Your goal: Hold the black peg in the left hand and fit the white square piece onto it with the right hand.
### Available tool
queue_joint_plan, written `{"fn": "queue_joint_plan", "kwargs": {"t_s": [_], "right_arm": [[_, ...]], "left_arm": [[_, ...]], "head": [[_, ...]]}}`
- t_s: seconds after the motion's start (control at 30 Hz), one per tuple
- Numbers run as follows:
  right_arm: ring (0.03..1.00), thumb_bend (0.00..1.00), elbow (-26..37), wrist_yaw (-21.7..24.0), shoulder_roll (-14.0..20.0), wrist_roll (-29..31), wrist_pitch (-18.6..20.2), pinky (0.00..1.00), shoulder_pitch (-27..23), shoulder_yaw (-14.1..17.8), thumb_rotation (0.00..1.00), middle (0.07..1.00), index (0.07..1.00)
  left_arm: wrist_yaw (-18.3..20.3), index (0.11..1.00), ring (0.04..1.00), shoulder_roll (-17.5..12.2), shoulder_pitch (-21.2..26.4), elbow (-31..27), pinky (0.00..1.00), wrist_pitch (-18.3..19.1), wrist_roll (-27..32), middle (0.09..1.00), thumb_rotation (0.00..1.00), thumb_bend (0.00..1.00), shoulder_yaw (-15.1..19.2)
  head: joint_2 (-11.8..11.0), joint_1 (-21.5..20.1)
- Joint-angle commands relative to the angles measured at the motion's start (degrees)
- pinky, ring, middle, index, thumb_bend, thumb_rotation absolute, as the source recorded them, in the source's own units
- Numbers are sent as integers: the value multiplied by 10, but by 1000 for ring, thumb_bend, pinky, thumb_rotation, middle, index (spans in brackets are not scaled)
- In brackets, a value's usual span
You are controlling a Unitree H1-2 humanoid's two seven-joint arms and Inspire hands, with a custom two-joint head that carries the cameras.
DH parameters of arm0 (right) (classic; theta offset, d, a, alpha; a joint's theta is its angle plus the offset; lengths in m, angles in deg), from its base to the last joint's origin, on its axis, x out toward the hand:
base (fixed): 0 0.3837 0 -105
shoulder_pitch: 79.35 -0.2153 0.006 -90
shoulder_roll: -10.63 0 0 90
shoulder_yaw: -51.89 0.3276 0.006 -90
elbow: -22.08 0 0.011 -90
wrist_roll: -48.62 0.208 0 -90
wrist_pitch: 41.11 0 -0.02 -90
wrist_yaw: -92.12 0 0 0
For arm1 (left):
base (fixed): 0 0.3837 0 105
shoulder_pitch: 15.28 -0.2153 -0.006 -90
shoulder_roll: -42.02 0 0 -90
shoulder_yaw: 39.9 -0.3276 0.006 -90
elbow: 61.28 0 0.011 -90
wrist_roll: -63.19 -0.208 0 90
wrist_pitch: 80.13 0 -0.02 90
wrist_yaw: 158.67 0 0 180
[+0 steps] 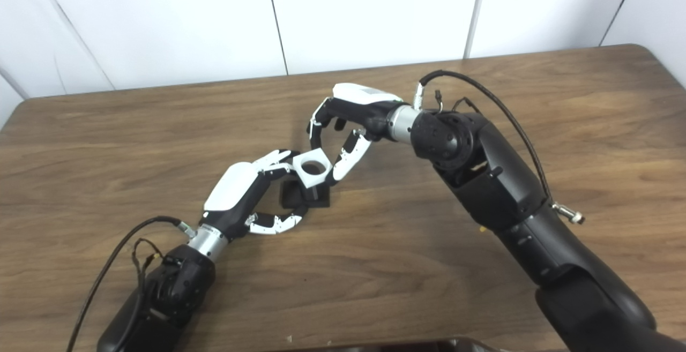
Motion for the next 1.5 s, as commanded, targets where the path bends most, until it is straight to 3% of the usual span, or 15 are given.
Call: {"fn": "queue_joint_plan", "kwargs": {"t_s": [0.0, 0.7, 1.03, 1.47], "right_arm": [[833, 520, 7, -12, -4, 5, -13, 750, -23, 7, 136, 788, 480], [829, 519, 0, -17, -20, 5, -14, 748, -21, 4, 136, 780, 480], [839, 518, -7, -14, -16, 8, -13, 774, -18, 4, 135, 781, 480], [828, 519, -14, -15, -2, 12, -22, 728, -23, 11, 135, 777, 480]], "left_arm": [[31, 644, 943, 3, -30, 12, 892, 11, -6, 916, 238, 854, -22], [31, 643, 939, 4, -32, 8, 880, 15, -7, 916, 239, 856, -23], [38, 649, 939, 0, -34, -2, 879, 20, -6, 917, 243, 849, -23], [39, 646, 939, -5, -35, -2, 892, 20, -4, 918, 243, 851, -21]], "head": [[1, 0], [4, 3], [6, 3], [7, 2]]}}
